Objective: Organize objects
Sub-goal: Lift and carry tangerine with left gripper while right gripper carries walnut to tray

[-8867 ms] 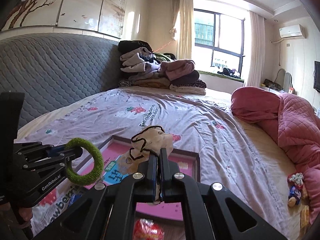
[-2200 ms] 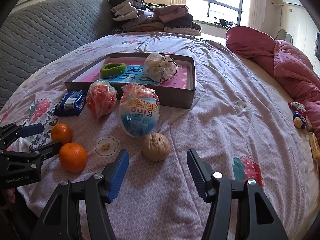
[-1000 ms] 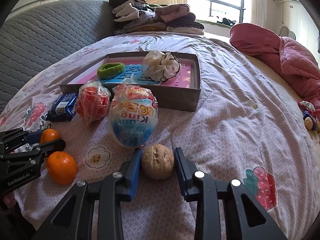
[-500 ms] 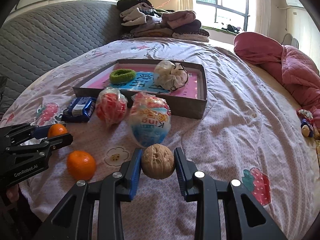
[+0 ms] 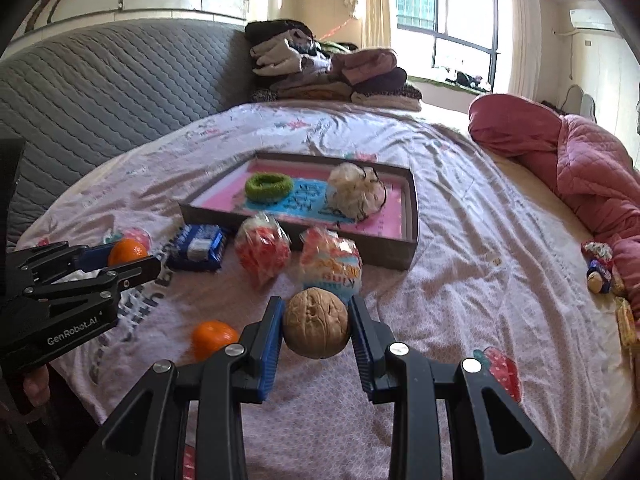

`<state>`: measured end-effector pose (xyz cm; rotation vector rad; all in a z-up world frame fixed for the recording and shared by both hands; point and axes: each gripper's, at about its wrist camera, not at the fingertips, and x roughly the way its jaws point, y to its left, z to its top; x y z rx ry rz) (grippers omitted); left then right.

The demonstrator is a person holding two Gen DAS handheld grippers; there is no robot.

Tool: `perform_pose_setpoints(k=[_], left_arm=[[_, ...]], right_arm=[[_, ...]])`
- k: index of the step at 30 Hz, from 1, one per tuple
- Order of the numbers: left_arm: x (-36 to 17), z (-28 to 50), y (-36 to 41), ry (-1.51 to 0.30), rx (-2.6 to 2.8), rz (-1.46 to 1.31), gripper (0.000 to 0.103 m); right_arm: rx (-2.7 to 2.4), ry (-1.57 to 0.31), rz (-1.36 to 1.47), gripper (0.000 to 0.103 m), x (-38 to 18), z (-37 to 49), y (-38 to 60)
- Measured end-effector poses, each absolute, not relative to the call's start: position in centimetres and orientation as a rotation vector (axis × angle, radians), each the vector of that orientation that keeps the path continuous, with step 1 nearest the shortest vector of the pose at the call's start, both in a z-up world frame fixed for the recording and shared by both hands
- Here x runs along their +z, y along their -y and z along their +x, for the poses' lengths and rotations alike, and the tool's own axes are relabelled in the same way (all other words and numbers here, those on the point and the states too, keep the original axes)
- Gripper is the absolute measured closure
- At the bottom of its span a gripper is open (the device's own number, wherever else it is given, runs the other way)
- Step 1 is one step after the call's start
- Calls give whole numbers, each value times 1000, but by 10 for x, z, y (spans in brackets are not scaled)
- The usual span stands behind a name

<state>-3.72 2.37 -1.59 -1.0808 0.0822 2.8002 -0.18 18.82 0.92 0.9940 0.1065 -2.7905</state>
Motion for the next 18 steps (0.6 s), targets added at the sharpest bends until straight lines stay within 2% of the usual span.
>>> perform_pose_setpoints(k=[18], left_arm=[[41, -10, -17, -65, 2901, -923, 65]], right_arm=[[-2824, -129, 802, 70, 68, 24, -169]])
